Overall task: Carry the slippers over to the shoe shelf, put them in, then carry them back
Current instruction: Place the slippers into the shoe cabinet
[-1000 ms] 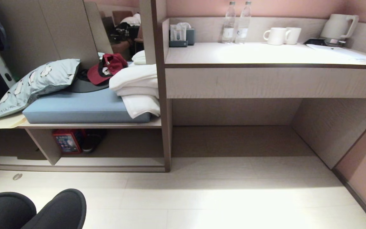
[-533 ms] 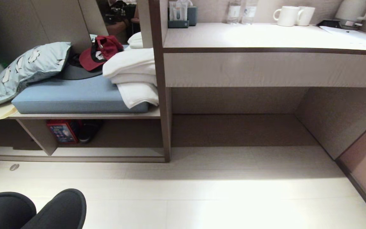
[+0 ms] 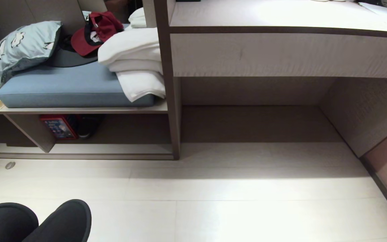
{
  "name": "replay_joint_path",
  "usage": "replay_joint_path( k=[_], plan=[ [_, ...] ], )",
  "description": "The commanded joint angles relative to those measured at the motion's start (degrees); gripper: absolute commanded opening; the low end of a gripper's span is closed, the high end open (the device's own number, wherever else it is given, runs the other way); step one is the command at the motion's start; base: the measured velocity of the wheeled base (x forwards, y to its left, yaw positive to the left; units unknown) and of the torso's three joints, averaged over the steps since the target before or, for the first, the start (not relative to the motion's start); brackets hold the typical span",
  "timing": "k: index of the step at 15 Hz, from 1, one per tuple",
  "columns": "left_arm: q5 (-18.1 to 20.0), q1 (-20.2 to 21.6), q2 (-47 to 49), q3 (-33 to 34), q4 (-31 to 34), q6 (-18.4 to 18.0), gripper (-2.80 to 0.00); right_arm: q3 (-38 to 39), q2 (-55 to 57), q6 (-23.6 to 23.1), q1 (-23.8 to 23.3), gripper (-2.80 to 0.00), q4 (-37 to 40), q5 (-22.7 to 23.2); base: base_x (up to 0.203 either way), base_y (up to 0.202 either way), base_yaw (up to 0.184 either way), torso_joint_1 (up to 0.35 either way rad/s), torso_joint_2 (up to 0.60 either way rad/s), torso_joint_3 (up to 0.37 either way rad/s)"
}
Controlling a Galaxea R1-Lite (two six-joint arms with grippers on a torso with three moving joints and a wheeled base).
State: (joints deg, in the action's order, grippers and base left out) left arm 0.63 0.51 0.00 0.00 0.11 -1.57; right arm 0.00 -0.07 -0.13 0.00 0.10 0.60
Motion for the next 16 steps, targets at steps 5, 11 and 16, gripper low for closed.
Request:
replay_joint_path(
  k=[5, 11, 16],
  plan=[
    [0.0, 0.0, 0.0, 0.0, 0.1, -0.1, -2.80, 0.0, 0.0, 0.0, 0.0, -2.80, 0.0, 0.0, 0.000, 0.000, 0.000, 0.003, 0.00, -0.197],
    [0.0, 0.0, 0.0, 0.0, 0.1, -0.1, -2.80, 0.0, 0.1, 0.0, 0.1, -2.80, 0.0, 0.0, 0.000, 0.000, 0.000, 0.005, 0.00, -0.197],
    [0.0, 0.0, 0.0, 0.0, 0.1, -0.1, -2.80, 0.0, 0.0, 0.0, 0.1, -2.80, 0.0, 0.0, 0.000, 0.000, 0.000, 0.003, 0.00, -0.199]
  ],
)
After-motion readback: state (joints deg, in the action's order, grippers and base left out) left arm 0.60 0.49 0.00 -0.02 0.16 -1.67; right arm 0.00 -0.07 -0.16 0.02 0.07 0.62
